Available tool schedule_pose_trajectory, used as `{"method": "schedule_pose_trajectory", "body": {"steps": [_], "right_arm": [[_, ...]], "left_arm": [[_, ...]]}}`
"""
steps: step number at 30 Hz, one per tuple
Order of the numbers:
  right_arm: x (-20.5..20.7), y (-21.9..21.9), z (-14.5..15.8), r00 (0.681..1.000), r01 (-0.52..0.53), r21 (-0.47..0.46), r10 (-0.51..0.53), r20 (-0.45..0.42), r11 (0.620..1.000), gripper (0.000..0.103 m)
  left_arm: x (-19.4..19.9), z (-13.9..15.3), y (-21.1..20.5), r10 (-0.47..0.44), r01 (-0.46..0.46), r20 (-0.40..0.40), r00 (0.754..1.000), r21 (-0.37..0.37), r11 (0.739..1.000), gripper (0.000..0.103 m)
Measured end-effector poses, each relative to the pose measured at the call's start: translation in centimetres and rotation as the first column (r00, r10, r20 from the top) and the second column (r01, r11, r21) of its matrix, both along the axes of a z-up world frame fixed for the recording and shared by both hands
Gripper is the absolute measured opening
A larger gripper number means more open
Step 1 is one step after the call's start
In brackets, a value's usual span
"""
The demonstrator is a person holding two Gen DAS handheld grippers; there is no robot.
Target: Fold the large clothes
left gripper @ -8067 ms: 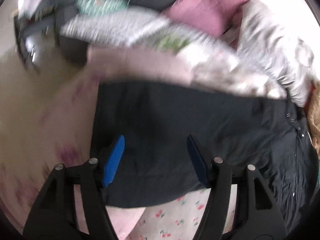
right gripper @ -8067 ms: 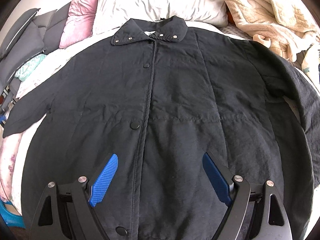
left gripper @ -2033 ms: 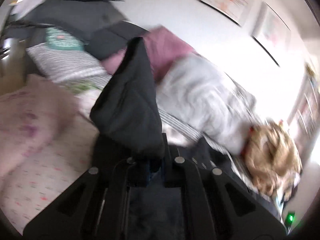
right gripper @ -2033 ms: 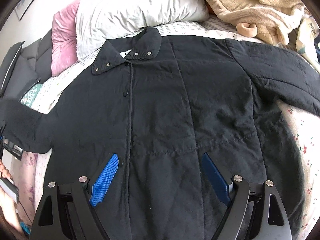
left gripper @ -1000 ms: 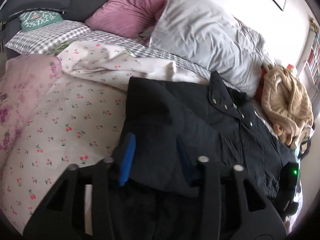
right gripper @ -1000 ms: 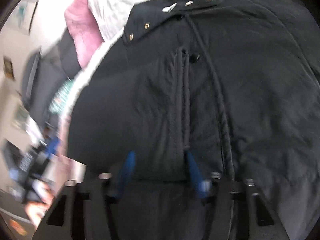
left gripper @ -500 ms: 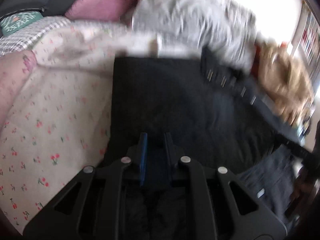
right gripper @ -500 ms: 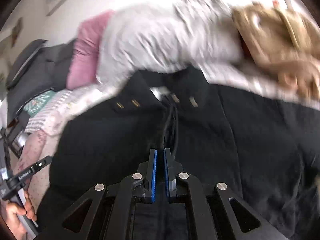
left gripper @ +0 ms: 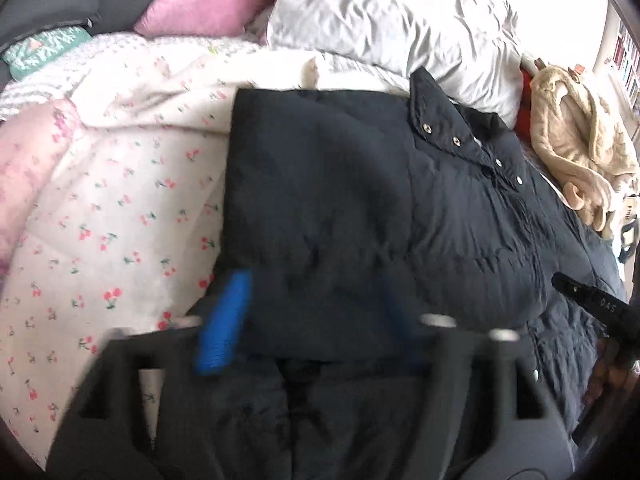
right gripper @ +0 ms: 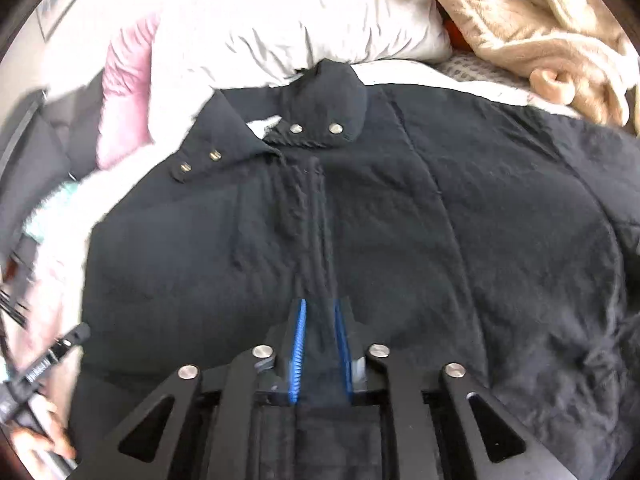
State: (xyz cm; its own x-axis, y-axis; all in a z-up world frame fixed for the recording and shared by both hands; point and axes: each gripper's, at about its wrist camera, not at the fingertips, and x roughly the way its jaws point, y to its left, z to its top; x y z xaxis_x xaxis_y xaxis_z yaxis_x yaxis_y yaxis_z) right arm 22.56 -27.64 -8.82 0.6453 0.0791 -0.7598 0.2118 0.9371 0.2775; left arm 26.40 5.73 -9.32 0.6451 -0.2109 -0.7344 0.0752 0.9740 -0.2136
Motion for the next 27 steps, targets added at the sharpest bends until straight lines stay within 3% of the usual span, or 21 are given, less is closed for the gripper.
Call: {"method": "schedule_pose_trajectory", "body": {"steps": [2, 5, 6, 8, 11, 12, 17, 22, 27], "right_arm": [[-0.1, 0.0, -1.3, 0.999, 0.01, -0.052, -0.012, -0.039, 0.999, 0.076], [0.0, 0.5, -3.4, 0.992, -0.032, -0.173, 0.01, -0.126, 0.984, 0.077], [-0.4, 0.7, -3.5, 0.992, -0.054, -0.21, 0.03, -0.12, 0.976, 0.077], [-1.0, 0.6, -3.2, 0.988, -0.056, -0.246, 0.018, -0.156, 0.968, 0.077], [-2.9, -0.8, -1.9, 0.989, -0.029, -0.199, -0.002, -0.151, 0.98, 0.077], [-3.8, -1.6, -1.3, 0.99, -0.008, -0.174, -0.017, -0.143, 0.985, 0.077], [-8.8, -7.5, 1.9, 0.982, 0.121, -0.059, -0.128, -0.138, 0.991, 0.08], [-13.8, -13.3, 4.3, 0.964, 0.233, -0.025, -0.234, -0.128, 0.972, 0.083], [-17.7, -18.4, 6.0, 0.931, 0.347, 0.01, -0.343, -0.127, 0.938, 0.084]], "left_arm": [[0.0, -0.7, -0.1, 0.003, -0.002, -0.035, 0.999, 0.014, 1.0, 0.079], [0.3, -1.9, -0.1, 0.031, -0.026, -0.117, 0.993, 0.047, 0.999, 0.081], [0.3, -2.0, -0.1, 0.043, -0.035, -0.133, 0.99, 0.057, 0.998, 0.082], [0.0, -1.8, 0.5, 0.06, -0.055, -0.164, 0.985, 0.034, 0.998, 0.082], [-1.1, -0.1, 1.5, 0.094, -0.097, -0.184, 0.978, -0.009, 0.995, 0.085], [-1.7, 0.6, 1.7, 0.099, -0.104, -0.188, 0.977, -0.017, 0.994, 0.091], [-4.5, 3.8, 1.5, 0.095, -0.101, -0.164, 0.982, -0.026, 0.995, 0.1], [-7.4, 7.2, 0.3, 0.047, -0.055, -0.122, 0.991, -0.056, 0.997, 0.102], [-10.3, 8.6, -1.1, -0.013, 0.009, -0.077, 0.997, -0.045, 0.999, 0.102]]}}
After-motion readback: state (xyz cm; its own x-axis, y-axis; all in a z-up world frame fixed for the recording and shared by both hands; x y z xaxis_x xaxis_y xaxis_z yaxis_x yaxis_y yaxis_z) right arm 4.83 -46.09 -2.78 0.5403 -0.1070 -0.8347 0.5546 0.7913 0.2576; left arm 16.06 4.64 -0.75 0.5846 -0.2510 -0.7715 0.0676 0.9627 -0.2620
